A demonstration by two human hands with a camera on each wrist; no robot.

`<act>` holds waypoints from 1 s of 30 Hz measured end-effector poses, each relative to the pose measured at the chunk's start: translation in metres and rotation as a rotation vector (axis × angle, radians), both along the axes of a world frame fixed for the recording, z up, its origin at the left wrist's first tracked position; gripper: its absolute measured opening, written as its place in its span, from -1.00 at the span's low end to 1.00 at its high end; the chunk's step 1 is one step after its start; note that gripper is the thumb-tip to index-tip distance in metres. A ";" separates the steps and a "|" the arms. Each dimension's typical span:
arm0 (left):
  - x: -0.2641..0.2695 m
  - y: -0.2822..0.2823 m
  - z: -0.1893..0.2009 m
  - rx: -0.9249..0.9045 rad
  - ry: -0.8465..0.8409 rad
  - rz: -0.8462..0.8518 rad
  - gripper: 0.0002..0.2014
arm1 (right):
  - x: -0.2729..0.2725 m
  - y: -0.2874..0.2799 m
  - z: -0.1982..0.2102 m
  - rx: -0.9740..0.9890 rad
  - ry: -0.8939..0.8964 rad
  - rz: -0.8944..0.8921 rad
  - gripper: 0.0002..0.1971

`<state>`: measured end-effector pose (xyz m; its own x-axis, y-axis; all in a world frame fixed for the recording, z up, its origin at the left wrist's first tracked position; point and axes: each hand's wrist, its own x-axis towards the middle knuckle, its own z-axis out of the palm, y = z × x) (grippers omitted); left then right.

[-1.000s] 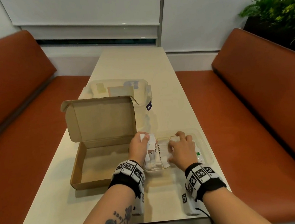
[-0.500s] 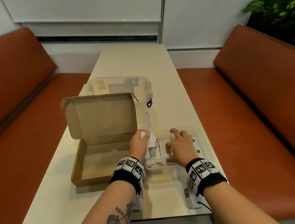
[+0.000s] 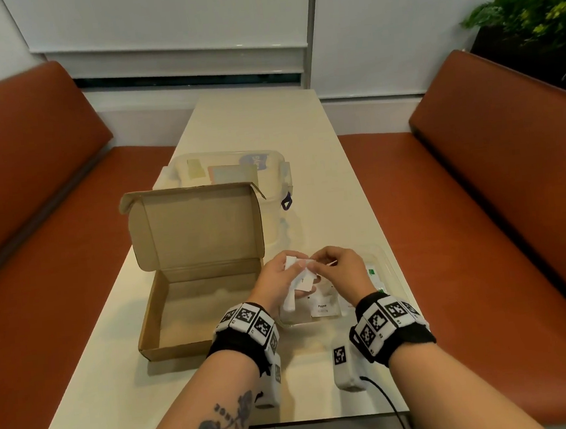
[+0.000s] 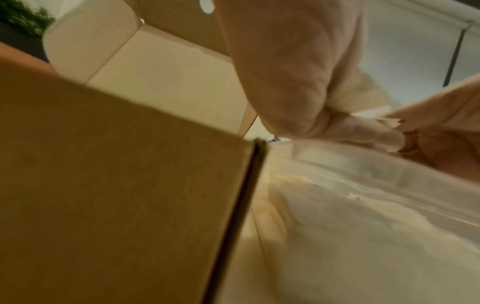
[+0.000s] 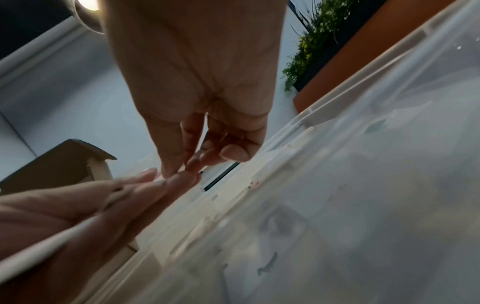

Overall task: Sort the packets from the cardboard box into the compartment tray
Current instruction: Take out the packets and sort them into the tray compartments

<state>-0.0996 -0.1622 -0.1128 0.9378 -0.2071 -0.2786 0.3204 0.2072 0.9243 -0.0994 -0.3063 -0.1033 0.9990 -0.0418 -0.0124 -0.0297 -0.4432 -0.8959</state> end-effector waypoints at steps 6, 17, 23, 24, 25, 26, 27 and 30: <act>-0.001 -0.002 -0.002 0.053 -0.001 -0.027 -0.71 | 0.001 -0.016 -0.002 0.093 0.029 -0.145 -0.88; 0.002 -0.002 -0.011 0.067 -0.072 0.144 -0.78 | -0.005 -0.066 0.011 -0.219 0.176 0.038 -0.90; 0.001 -0.005 -0.011 0.129 -0.076 0.091 -0.81 | -0.013 -0.068 0.006 -0.186 0.176 0.028 -0.91; 0.000 -0.007 -0.009 0.143 -0.079 0.068 -0.82 | -0.013 -0.066 0.008 -0.133 0.157 0.026 -0.91; -0.001 -0.009 -0.007 0.166 -0.088 0.044 -0.84 | -0.013 -0.065 0.012 -0.094 0.142 0.039 -0.90; -0.001 -0.011 -0.005 0.214 -0.108 0.023 -0.86 | -0.011 -0.063 0.016 -0.081 0.132 0.066 -0.91; -0.001 -0.014 -0.003 0.273 -0.137 0.000 -0.88 | -0.009 -0.061 0.021 -0.090 0.124 0.099 -0.92; 0.001 -0.023 0.005 0.350 -0.182 -0.079 -0.92 | -0.001 -0.055 0.035 -0.145 0.095 0.178 -0.90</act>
<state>-0.0987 -0.1856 -0.1081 0.9632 -0.2028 -0.1762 0.1475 -0.1492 0.9777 -0.1004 -0.3616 -0.0683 0.9855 0.1265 -0.1132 -0.0207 -0.5725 -0.8196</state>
